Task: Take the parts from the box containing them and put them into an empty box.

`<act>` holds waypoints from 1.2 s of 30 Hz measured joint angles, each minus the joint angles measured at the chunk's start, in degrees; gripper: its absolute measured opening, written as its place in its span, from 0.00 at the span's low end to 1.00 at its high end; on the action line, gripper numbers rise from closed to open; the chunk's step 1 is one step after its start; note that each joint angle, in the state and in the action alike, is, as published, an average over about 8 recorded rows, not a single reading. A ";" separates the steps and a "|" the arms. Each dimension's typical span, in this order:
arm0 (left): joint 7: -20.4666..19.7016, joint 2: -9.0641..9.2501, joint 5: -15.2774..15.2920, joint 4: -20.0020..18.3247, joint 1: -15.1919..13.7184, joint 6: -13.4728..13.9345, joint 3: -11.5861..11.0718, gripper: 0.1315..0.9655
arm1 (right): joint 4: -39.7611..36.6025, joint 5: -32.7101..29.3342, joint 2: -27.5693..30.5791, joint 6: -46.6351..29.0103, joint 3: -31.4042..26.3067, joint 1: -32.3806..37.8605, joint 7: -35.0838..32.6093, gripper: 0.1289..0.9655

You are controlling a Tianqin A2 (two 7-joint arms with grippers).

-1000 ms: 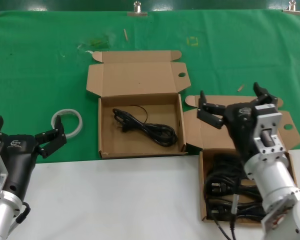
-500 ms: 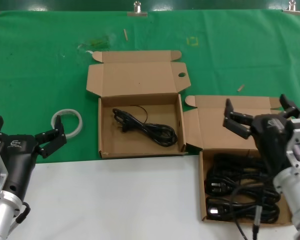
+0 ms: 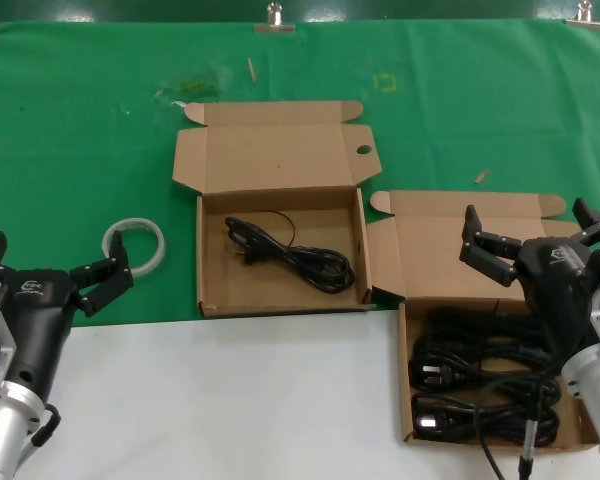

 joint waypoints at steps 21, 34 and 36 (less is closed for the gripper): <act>0.00 0.00 0.00 0.00 0.00 0.00 0.00 1.00 | 0.00 0.00 0.00 0.00 0.00 0.00 0.00 1.00; 0.00 0.00 0.00 0.00 0.00 0.00 0.00 1.00 | 0.00 0.00 0.00 0.00 0.00 0.00 0.00 1.00; 0.00 0.00 0.00 0.00 0.00 0.00 0.00 1.00 | 0.00 0.00 0.00 0.00 0.00 0.00 0.00 1.00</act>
